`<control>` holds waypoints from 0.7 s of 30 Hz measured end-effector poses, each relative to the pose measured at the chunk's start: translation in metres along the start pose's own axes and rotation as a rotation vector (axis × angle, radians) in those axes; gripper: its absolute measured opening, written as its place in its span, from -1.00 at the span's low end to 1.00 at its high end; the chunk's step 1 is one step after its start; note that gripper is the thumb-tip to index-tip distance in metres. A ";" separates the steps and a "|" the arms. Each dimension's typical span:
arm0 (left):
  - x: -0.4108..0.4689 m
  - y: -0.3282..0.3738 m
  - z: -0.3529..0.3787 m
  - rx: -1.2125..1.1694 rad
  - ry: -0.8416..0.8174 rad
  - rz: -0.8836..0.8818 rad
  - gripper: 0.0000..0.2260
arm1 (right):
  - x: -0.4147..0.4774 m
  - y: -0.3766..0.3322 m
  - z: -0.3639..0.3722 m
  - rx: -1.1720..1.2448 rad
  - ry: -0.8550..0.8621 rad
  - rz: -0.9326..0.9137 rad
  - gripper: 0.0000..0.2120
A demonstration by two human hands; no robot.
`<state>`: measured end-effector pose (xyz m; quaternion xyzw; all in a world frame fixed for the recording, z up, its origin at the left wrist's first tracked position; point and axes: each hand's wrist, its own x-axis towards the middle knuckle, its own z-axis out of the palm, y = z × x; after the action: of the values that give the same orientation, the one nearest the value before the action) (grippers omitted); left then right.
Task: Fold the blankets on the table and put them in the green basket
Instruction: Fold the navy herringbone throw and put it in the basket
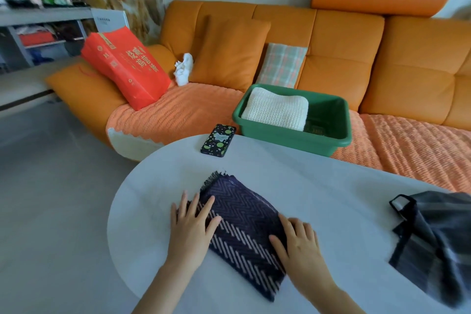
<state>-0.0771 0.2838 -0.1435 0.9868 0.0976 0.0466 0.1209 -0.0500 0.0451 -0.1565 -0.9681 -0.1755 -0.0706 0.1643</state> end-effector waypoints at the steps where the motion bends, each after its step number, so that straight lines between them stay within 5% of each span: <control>1: -0.010 0.002 -0.002 -0.088 0.010 -0.057 -0.36 | -0.015 -0.003 -0.002 -0.013 0.034 -0.022 -0.39; 6: -0.062 0.019 -0.015 -0.643 -0.101 -0.331 -0.48 | -0.031 -0.019 -0.039 0.363 -0.352 0.138 0.01; 13: -0.078 0.040 -0.015 -0.875 -0.144 -0.384 -0.38 | 0.011 -0.033 -0.037 0.506 -0.611 0.308 -0.53; 21: -0.086 0.050 -0.024 -0.959 -0.046 -0.404 -0.44 | -0.015 -0.039 -0.053 0.693 -0.528 0.328 -0.64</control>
<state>-0.1551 0.2243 -0.1135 0.7828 0.2512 0.0403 0.5679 -0.0820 0.0567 -0.0988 -0.8560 -0.0692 0.2680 0.4367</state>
